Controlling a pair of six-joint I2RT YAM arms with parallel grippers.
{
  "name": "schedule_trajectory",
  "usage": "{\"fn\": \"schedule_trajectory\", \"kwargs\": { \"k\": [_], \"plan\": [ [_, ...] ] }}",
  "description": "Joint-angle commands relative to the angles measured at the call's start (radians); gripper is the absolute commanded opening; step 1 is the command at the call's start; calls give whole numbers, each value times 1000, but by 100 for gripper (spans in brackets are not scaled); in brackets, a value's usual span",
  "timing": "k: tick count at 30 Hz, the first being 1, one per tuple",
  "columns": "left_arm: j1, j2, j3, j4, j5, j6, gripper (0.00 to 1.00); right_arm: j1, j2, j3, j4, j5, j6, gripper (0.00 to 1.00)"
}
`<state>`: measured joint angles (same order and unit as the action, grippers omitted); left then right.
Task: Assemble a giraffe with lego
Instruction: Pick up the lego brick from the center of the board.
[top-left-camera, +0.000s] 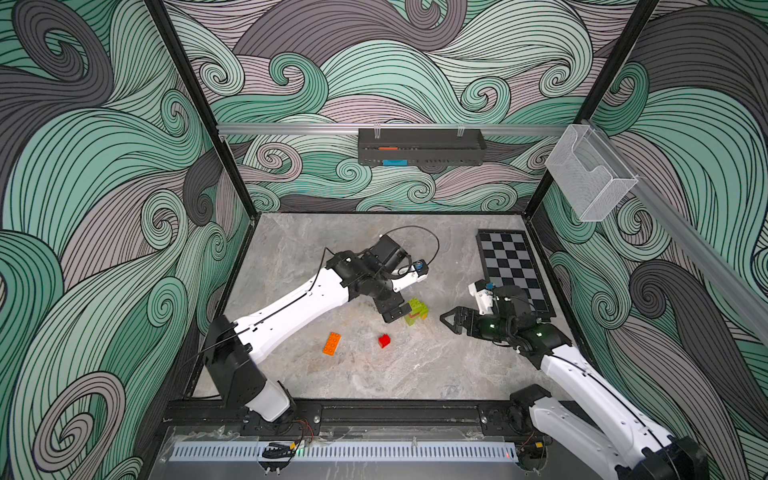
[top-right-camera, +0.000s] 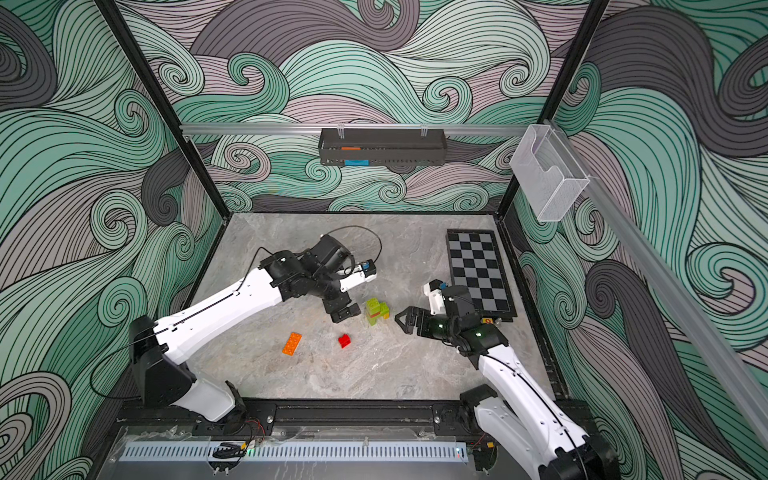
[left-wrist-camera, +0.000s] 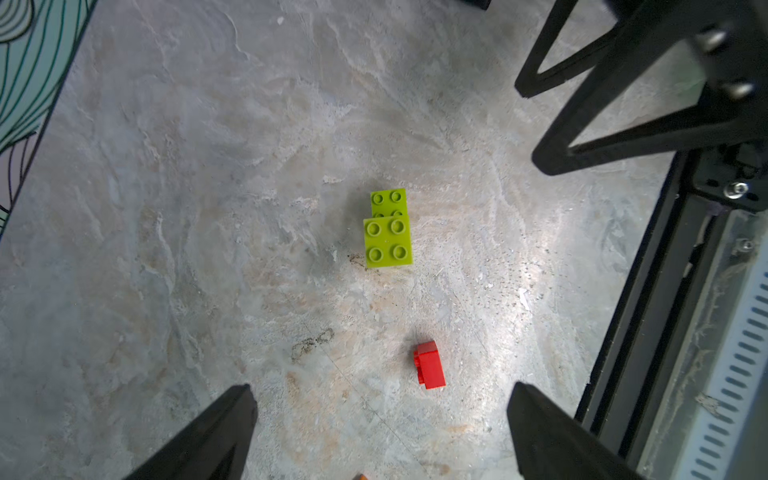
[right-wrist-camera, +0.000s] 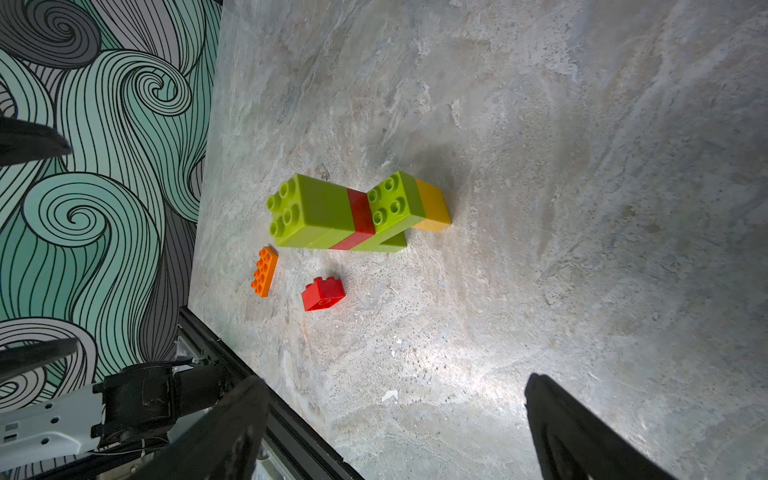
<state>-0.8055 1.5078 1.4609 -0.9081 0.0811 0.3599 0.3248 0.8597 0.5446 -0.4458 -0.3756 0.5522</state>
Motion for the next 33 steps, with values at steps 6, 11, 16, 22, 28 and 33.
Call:
{"fn": "schedule_trajectory", "kwargs": {
  "k": [6, 11, 16, 22, 28, 33],
  "plan": [
    [206, -164, -242, -73, 132, 123, 99, -6, -7, 36, -44, 6, -46, 99],
    [288, -253, -438, -38, 55, 124, 99, -6, 1, 40, -44, 15, -59, 99],
    [308, -244, -602, 54, -47, 121, 98, -6, 17, 52, -44, 13, -63, 99],
    [310, -179, -687, 146, -69, 69, 98, -6, -12, 61, -64, 19, -67, 99],
    [309, -97, -701, 202, -122, 50, 93, -6, -29, 63, -74, 27, -74, 99],
    [309, -43, -714, 240, -147, 46, 86, -7, -33, 65, -76, 24, -80, 99]
  ]
}}
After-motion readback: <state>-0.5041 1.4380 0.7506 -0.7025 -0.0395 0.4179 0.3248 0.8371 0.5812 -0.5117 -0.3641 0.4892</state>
